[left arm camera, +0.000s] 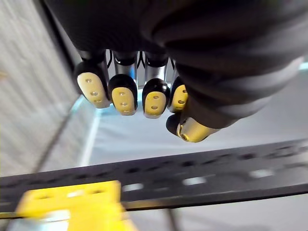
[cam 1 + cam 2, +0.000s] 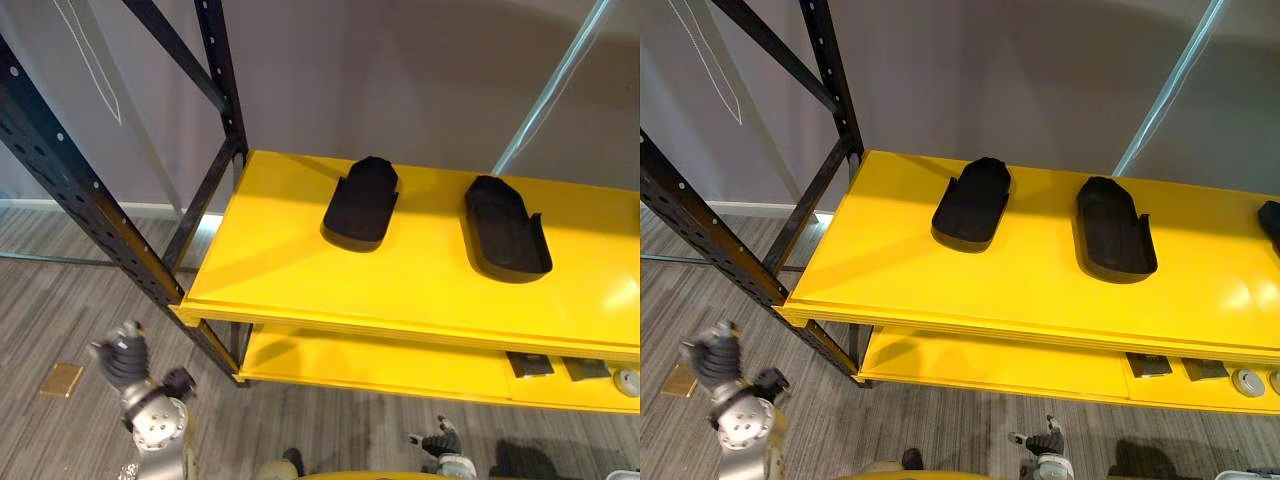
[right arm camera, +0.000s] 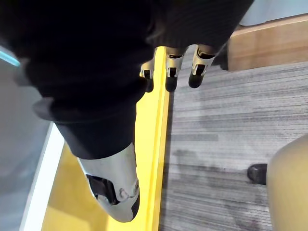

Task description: Walk over and take plastic housings, then place them on the shelf

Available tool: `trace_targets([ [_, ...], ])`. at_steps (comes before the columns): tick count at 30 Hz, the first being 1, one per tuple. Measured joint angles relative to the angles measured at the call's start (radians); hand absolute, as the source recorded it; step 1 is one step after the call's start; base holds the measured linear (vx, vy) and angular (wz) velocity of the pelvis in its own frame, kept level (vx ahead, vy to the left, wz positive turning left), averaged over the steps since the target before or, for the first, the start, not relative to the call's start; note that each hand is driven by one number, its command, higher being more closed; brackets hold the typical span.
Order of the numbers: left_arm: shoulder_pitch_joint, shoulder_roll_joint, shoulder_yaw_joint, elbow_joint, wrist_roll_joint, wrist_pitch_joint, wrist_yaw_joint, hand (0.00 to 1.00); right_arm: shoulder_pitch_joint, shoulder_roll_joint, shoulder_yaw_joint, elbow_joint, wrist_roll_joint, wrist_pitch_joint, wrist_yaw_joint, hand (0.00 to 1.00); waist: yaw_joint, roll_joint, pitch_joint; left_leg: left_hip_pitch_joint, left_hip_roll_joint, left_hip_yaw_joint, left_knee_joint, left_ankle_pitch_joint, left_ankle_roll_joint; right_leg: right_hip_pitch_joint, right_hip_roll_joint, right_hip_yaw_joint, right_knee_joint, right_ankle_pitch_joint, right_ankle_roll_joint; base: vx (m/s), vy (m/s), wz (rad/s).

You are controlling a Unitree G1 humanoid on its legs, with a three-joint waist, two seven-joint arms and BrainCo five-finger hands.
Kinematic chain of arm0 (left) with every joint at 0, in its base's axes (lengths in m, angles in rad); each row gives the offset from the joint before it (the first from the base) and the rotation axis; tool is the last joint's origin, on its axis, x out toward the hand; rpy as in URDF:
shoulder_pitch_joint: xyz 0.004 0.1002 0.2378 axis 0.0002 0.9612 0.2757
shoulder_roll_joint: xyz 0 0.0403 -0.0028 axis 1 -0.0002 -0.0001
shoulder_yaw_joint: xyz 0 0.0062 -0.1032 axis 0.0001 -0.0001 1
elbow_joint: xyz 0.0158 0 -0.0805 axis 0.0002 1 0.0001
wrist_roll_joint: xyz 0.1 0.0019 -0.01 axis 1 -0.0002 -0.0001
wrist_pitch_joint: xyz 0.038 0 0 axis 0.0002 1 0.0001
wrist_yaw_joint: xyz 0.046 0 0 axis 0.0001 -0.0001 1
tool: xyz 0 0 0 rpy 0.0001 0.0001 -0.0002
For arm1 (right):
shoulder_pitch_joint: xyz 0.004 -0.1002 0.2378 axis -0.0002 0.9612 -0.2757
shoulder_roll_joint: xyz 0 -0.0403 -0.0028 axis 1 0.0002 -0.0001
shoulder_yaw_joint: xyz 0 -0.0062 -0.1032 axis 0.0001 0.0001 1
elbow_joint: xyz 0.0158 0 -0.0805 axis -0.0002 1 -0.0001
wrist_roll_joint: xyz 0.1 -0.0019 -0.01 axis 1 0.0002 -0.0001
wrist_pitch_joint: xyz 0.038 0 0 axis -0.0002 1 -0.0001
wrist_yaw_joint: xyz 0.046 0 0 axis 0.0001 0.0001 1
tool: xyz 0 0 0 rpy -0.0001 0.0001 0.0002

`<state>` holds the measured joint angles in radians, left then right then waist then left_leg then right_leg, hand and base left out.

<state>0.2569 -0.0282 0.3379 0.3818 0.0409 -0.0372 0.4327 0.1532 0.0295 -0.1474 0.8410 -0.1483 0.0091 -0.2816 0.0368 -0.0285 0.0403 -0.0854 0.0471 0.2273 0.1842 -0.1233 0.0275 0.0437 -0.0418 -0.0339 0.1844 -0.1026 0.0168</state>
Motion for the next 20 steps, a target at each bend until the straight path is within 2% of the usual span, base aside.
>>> trace_targets([
  [3,-0.021,0.009,0.036,0.227,0.003,0.018,-0.02,0.0,-0.008,0.001,-0.001,0.0,0.0,0.0,0.0,0.0,0.005,-0.008,-0.007,0.004,0.0,0.011,0.003,0.0,0.0,-0.006,-0.003,0.007,0.011,-0.013,0.012,0.02,0.032,-0.04],
  [9,-0.044,-0.007,0.049,0.416,0.071,0.041,-0.087,0.0,-0.014,0.002,-0.04,0.014,0.0,0.0,0.001,0.0,0.004,-0.009,-0.018,-0.013,0.006,0.076,0.007,0.0,-0.002,-0.041,-0.011,0.036,-0.003,-0.051,0.015,-0.09,-0.05,-0.32],
  [11,-0.057,-0.007,0.049,0.438,0.09,0.04,-0.104,0.0,-0.014,0.003,-0.044,0.018,0.0,0.001,0.001,0.0,-0.001,0.007,-0.016,-0.014,0.01,0.084,0.005,0.004,-0.011,-0.051,-0.01,0.045,-0.005,-0.055,0.018,-0.11,-0.056,-0.26],
  [12,-0.064,-0.009,0.048,0.458,0.1,0.04,-0.111,0.0,-0.005,0.004,-0.052,0.026,0.0,0.002,0.001,0.0,-0.021,0.007,-0.015,-0.01,0.012,0.092,-0.001,0.008,-0.01,-0.051,-0.009,0.045,-0.006,-0.056,0.019,-0.1,-0.048,-0.15],
  [14,-0.077,-0.011,0.045,0.476,0.111,0.039,-0.13,0.0,-0.004,0.004,-0.074,0.045,0.0,0.009,0.002,0.0,-0.022,0.018,-0.021,-0.001,0.02,0.111,-0.005,0.011,-0.013,-0.051,-0.005,0.054,-0.01,-0.053,0.023,-0.05,-0.032,-0.25],
  [20,-0.092,-0.001,0.017,0.481,0.127,0.038,-0.151,0.0,-0.01,0.004,-0.098,0.049,0.0,0.016,0.004,0.0,-0.02,0.008,-0.02,0.0,0.035,0.157,-0.008,0.008,-0.01,-0.052,0.001,0.079,-0.056,-0.025,0.035,0.0,-0.006,-0.23],
])
